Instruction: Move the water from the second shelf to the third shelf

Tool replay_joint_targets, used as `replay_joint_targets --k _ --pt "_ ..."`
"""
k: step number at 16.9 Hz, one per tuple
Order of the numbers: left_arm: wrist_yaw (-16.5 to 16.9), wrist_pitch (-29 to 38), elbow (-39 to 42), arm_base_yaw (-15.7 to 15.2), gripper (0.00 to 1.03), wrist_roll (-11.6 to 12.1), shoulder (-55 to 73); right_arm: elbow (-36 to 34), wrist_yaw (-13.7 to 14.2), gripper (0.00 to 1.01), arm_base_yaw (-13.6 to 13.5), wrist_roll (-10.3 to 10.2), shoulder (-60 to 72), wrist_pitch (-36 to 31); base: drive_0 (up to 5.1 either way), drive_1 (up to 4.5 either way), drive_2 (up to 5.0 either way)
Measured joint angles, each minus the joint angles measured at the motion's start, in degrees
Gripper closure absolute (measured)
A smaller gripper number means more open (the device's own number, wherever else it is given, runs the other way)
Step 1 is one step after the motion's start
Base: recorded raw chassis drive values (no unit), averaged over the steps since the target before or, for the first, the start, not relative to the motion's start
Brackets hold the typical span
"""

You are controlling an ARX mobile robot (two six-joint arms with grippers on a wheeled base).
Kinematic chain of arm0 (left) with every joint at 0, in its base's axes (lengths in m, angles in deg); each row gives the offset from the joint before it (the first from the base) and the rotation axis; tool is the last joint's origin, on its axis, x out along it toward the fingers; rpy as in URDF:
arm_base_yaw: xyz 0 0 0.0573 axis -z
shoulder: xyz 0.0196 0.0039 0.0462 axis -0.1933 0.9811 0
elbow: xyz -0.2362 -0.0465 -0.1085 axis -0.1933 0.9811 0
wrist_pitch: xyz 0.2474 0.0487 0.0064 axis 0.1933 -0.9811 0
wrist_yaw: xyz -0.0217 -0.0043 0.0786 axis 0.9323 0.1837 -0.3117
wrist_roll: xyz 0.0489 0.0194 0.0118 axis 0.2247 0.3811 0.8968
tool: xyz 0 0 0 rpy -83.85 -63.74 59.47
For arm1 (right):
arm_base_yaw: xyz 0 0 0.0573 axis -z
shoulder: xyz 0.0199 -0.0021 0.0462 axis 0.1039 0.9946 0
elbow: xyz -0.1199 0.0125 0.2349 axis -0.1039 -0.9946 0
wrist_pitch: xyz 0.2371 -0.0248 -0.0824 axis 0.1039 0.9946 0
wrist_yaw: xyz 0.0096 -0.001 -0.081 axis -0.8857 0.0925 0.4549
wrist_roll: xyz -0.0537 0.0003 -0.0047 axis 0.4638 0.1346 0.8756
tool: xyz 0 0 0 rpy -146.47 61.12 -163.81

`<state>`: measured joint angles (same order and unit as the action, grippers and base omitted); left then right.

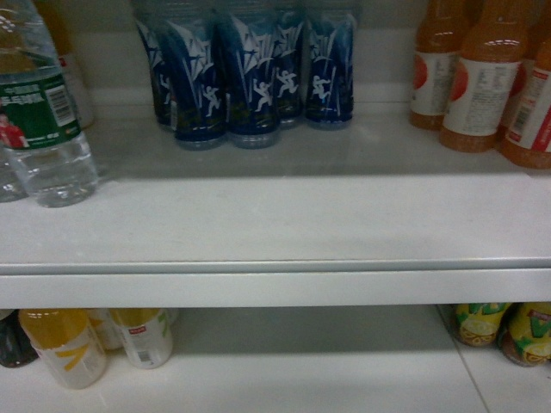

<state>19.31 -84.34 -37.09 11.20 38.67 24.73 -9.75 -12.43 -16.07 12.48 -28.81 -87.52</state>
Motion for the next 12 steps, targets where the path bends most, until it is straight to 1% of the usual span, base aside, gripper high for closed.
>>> replay_joint_targets --k 12 --pt "-0.02 -0.09 0.0 0.0 0.05 0.0 0.02 0.0 -0.07 0.61 -0.02 0.02 0.0 0.13 -5.0 2.47 2.5"
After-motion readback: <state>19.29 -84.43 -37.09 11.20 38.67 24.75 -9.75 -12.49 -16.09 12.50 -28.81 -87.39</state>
